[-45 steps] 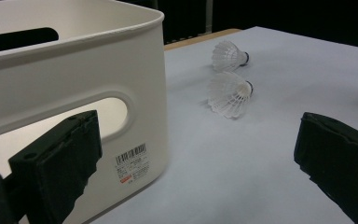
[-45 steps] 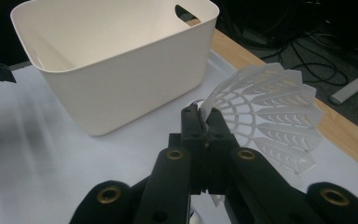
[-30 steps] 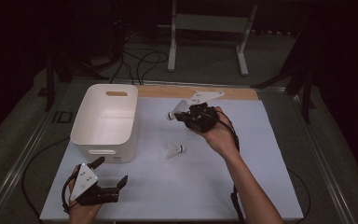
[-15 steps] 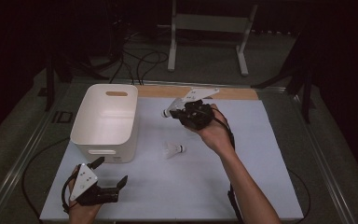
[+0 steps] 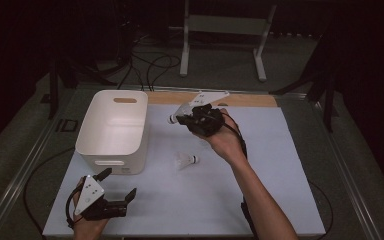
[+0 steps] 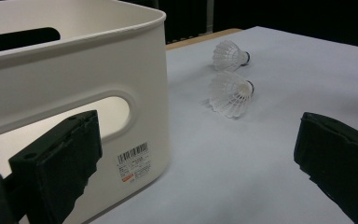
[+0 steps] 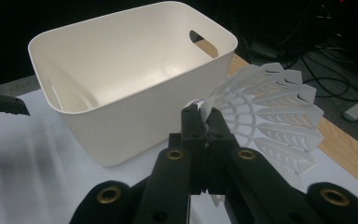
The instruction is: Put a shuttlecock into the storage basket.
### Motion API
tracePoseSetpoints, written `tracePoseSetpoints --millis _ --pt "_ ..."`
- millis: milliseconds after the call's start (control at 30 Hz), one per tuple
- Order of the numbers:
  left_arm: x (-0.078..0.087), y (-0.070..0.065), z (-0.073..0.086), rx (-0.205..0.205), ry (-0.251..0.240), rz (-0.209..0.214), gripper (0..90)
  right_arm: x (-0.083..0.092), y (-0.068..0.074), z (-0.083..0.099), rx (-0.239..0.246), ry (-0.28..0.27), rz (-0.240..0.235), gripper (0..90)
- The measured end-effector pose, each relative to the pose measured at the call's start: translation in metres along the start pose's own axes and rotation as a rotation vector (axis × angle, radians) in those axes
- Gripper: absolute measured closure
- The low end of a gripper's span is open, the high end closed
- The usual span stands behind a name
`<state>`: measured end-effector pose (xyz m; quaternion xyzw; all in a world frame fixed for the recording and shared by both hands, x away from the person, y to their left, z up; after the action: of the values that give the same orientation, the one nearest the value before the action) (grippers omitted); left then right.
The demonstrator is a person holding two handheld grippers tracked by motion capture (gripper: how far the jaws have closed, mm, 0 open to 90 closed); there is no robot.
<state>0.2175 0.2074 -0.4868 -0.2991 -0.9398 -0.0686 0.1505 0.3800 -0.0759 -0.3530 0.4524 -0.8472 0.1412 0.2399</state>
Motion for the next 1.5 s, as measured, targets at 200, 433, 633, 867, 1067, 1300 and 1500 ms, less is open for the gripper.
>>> tracePoseSetpoints --millis 200,433,633,867,1067,1300,1500 --pt "0.000 0.000 0.000 0.000 0.000 0.000 1.3 -0.002 0.000 -0.002 -0.005 -0.007 0.000 89.6" --pt "0.000 0.000 0.000 0.000 0.000 -0.002 1.3 -0.003 -0.001 -0.004 -0.015 -0.017 -0.014 89.6" --pt "0.000 0.000 0.000 -0.001 0.000 -0.001 1.3 -0.005 0.000 -0.006 -0.021 -0.030 -0.021 89.6" --pt "0.001 0.001 0.000 0.000 0.000 -0.004 1.3 -0.010 0.002 -0.007 -0.024 -0.034 -0.027 89.6" --pt "0.001 0.001 0.000 -0.001 0.000 -0.003 1.3 -0.013 0.004 -0.010 -0.023 -0.045 -0.028 89.6" --pt "0.001 0.001 0.000 -0.001 0.001 -0.003 1.3 -0.015 0.007 -0.012 -0.018 -0.054 -0.034 89.6" --pt "0.000 0.001 0.001 -0.001 0.003 -0.001 1.3 -0.017 0.008 -0.015 -0.014 -0.061 -0.036 89.6"
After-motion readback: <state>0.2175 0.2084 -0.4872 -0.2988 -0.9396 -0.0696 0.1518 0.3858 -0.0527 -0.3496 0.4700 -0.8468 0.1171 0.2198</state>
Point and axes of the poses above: each handheld gripper's, and its own axes: x roughly backward along the jaws, z roughly out of its underside, y roughly to its left, the point moved 2 cm from there along -x, roughly forward along the jaws
